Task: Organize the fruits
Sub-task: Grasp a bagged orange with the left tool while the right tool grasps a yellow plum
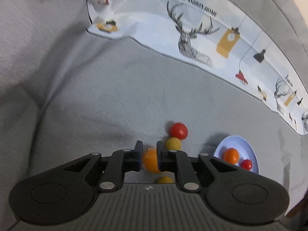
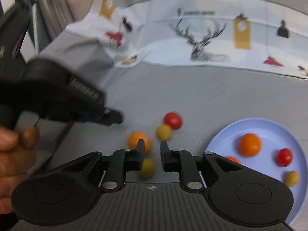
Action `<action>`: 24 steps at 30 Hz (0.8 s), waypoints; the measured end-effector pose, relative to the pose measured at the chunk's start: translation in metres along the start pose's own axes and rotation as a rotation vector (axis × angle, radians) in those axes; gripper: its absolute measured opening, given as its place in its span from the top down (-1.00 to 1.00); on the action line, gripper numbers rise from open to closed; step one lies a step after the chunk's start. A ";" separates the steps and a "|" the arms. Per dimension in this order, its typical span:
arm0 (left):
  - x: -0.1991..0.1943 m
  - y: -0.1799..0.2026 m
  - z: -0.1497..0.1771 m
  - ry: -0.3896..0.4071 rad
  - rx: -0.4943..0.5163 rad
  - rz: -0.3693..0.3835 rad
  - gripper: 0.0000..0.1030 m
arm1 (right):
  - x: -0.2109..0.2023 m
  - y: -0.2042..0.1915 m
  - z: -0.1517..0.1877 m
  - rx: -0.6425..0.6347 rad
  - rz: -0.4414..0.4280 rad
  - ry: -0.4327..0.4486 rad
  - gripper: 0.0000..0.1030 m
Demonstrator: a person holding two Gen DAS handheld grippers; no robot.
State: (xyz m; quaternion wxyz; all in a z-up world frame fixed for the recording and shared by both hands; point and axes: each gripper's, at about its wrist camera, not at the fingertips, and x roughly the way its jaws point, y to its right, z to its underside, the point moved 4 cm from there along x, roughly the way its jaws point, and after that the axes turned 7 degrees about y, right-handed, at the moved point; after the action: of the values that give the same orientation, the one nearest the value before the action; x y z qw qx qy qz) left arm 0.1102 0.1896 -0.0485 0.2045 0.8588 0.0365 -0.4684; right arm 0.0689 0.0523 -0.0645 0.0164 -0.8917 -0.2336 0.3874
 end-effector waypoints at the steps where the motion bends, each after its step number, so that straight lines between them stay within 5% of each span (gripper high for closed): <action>1: 0.005 0.001 0.002 -0.021 0.003 0.004 0.42 | 0.006 -0.003 0.003 -0.007 0.005 -0.021 0.45; 5: 0.018 0.009 0.010 -0.074 0.051 0.006 -0.13 | 0.023 -0.010 0.014 -0.018 0.013 -0.093 0.20; 7: 0.022 0.011 0.012 -0.085 0.075 -0.003 -0.21 | 0.028 -0.013 0.018 -0.036 0.026 -0.113 0.20; 10: 0.029 0.011 0.014 -0.100 0.084 -0.014 -0.20 | 0.031 -0.014 0.020 -0.041 0.026 -0.125 0.22; 12: 0.034 0.013 0.016 -0.111 0.092 -0.018 -0.17 | 0.030 -0.015 0.023 -0.049 0.018 -0.131 0.48; 15: 0.039 0.018 0.019 -0.119 0.127 -0.025 0.16 | 0.024 -0.016 0.022 -0.076 0.027 -0.110 0.49; 24: 0.023 0.014 0.016 -0.034 0.155 -0.112 0.21 | 0.007 -0.004 0.022 -0.040 0.046 -0.112 0.49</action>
State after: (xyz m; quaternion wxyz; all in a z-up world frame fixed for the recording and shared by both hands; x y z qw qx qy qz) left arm 0.1136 0.1678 -0.0704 0.1113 0.8606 0.0446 -0.4949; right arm 0.0561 0.0557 -0.0834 -0.0235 -0.8738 -0.2216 0.4322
